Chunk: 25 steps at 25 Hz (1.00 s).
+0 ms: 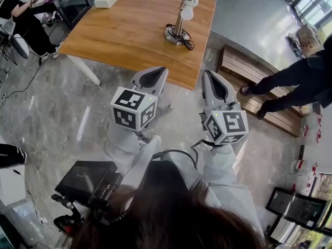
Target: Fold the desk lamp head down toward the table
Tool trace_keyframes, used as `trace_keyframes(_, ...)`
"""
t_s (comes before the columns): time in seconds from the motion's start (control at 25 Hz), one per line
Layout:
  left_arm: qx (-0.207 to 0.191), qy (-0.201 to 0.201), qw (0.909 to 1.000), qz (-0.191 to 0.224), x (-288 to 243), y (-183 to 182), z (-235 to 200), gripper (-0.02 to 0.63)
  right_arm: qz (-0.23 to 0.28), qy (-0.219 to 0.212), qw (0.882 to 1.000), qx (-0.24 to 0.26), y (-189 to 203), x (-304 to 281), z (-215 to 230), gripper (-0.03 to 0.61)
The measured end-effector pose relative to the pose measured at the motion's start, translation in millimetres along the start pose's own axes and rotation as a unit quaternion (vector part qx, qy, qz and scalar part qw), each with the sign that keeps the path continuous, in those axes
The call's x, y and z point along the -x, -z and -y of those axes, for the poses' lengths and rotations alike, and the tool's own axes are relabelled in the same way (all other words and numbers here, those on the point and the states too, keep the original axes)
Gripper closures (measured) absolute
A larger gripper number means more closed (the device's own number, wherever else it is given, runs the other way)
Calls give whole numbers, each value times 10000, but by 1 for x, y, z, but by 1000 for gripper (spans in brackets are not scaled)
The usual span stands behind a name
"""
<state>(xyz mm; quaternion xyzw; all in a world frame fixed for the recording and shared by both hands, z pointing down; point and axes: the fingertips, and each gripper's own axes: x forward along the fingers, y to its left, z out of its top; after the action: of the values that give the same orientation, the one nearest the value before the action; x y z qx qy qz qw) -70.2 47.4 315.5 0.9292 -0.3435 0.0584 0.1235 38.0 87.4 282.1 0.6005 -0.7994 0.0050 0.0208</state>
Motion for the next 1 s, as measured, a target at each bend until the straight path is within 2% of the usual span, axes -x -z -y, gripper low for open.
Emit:
trace_keyframes(0.16, 153, -62, 9998, -69, -57, -8, -36, 614, -85, 8, 9999, -55, 2, -53, 46, 577)
trace_keyframes(0.36, 265, -260, 9992, -171, -149, 3, -90, 614, -198, -85, 9997, -99, 31, -133, 115, 577)
trace_keyframes(0.52, 282, -413, 9985, -234, -192, -10, -119, 614, -182, -345, 9992, -127, 29, -177, 150, 577)
trace_keyframes(0.68, 340, -597, 9972, -284, -228, -22, -147, 614, -284, -872, 9958, 57, 26, -223, 175, 577)
trace_keyframes(0.8, 353, -448, 9976, -381, -256, -24, -165, 614, -359, -1273, 9909, 237, 34, -258, 189, 577)
trace_keyframes(1.0, 378, 160, 9966, -721, -311, -17, -196, 612, -372, -1880, 9811, 264, 45, -318, 207, 575)
